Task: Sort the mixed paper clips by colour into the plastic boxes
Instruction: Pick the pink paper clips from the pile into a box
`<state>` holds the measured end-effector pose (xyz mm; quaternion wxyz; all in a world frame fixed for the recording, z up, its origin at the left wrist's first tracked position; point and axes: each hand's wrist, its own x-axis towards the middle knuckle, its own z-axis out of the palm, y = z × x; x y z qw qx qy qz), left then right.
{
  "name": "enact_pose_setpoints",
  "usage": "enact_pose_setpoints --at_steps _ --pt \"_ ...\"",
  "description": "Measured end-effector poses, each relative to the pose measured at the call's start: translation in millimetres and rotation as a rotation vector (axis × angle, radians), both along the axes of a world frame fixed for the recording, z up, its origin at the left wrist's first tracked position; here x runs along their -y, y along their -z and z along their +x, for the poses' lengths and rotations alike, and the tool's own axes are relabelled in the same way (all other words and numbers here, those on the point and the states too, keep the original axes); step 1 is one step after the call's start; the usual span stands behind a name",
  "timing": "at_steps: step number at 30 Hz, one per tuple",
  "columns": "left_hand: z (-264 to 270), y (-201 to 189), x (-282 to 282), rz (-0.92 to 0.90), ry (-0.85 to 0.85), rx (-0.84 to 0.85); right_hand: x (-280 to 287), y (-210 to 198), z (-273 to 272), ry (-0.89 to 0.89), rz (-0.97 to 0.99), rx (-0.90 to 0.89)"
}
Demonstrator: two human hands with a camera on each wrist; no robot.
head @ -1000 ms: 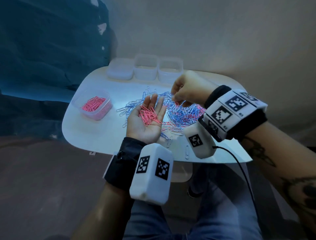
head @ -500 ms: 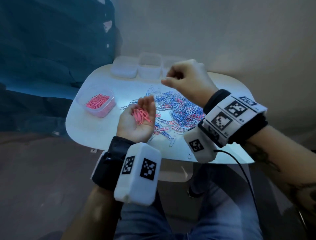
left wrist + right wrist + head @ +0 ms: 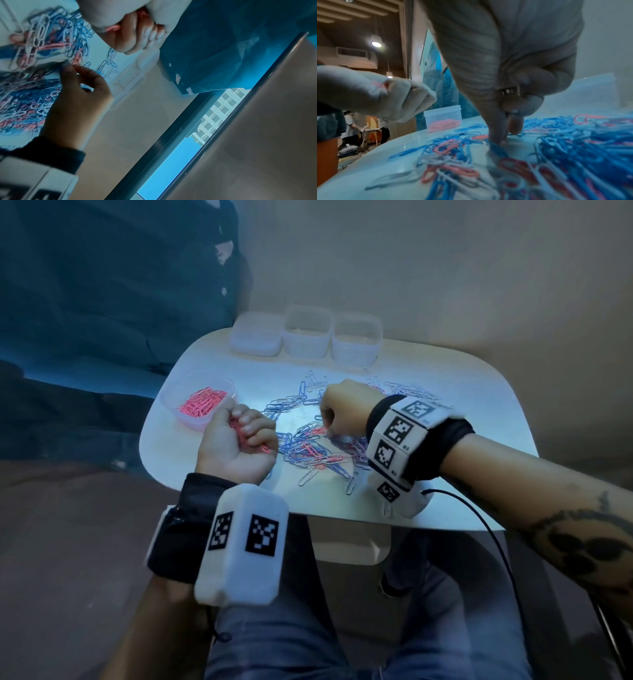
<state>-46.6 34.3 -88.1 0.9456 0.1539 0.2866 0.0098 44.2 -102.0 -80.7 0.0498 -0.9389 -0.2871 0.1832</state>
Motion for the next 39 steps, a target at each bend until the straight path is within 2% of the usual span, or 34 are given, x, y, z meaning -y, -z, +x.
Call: enact_pose_setpoints --at_steps 5,9,10,12,14,17,19,22,24,28,32,39 --pt "4 7 19 -0.037 -0.074 -0.013 23 -20 4 0.062 0.118 -0.108" --pt "7 4 37 0.037 -0.018 -0.03 34 -42 0 0.175 0.494 -0.243" --pt "9 2 42 0.044 -0.003 -0.028 33 -44 -2 0.18 0.548 -0.281" --pt "14 -2 52 0.031 0.018 -0.011 27 -41 -9 0.142 0.535 -0.326" --pt "18 -6 58 -0.023 0.018 0.004 29 -37 -9 0.14 0.559 -0.296" --pt "21 -7 53 -0.077 0.023 0.017 41 -32 12 0.327 0.699 -0.133" --pt "21 -6 46 -0.088 0.012 0.005 44 -26 23 0.322 0.542 -0.017" --pt "21 -1 37 -0.09 0.014 -0.038 36 -12 23 0.108 0.196 -0.018" --pt "18 -1 31 -0.077 0.042 -0.035 31 -6 22 0.063 0.109 0.0" --pt "13 2 22 -0.046 0.091 -0.026 31 -3 31 0.09 0.035 0.015" --pt "13 5 23 -0.028 0.089 -0.033 31 -2 32 0.127 0.061 -0.051" --pt "12 3 24 -0.032 0.08 -0.034 25 -7 33 0.155 0.037 -0.037"
